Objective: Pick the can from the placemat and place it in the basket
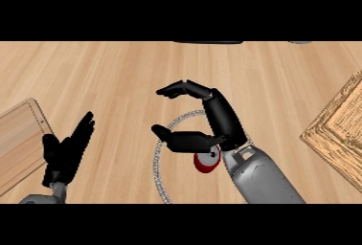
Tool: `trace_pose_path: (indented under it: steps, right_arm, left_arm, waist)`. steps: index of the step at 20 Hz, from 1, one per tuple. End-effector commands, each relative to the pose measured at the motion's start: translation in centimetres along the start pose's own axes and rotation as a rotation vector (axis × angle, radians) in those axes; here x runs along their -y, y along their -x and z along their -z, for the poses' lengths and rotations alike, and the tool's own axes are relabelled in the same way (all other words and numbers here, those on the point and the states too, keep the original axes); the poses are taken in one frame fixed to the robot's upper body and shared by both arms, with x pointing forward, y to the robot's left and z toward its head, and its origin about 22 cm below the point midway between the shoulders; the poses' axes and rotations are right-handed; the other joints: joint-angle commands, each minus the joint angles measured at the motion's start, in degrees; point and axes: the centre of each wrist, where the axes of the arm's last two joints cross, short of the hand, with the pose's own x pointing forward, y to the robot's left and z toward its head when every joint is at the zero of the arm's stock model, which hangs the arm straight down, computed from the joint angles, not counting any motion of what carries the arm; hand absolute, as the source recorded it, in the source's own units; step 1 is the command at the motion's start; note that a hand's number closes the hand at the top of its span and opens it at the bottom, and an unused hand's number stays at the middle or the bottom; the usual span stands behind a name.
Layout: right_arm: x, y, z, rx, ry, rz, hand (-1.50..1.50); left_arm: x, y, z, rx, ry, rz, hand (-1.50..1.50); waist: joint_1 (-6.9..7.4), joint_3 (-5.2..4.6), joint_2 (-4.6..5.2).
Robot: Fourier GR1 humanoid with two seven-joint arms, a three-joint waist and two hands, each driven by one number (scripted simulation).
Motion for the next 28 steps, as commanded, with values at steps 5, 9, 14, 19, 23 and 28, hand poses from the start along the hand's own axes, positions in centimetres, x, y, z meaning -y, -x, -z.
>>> trace_pose_path:
  steps: [5,9,14,19,23,28]
  right_arm:
    - [-1.0,-0.1,1.9,-0.195,0.093,-0.531,-1.5]
    - [1.5,-3.7,4.3,-0.299,0.102,-0.773,-1.5]
    - [1.0,-10.3,5.9,-0.38,0.009,-0.958,-1.5]
    - [1.0,-14.7,6.2,-0.534,-0.174,-1.02,-1.5]
    - [1.5,-15.7,6.6,-0.63,-0.318,-1.063,-1.5]
    - [2.7,-16.9,6.0,-0.677,-0.388,-1.087,-1.5]
  left_arm:
    - [-1.2,4.8,-2.3,-0.261,-0.053,-0.014,0.0]
    - [-1.5,5.0,-3.0,-0.272,-0.063,-0.022,0.0]
    - [-2.0,5.2,-3.7,-0.293,-0.06,-0.024,0.0]
    - [-1.3,5.4,-4.1,-0.284,-0.06,-0.032,0.0]
    - [-1.5,5.1,-3.8,-0.278,-0.059,-0.026,0.0]
    - [-3.0,4.6,-4.3,-0.28,-0.095,-0.017,0.0]
  waist:
    - [-3.56,-1.08,-1.19]
    - [-4.62,-0.96,-1.66]
    - [-4.89,-0.77,-1.74]
    - [-4.79,-0.66,-1.36]
    - [-5.42,-0.68,-1.17]
    - [-5.46,-0.64,-1.35]
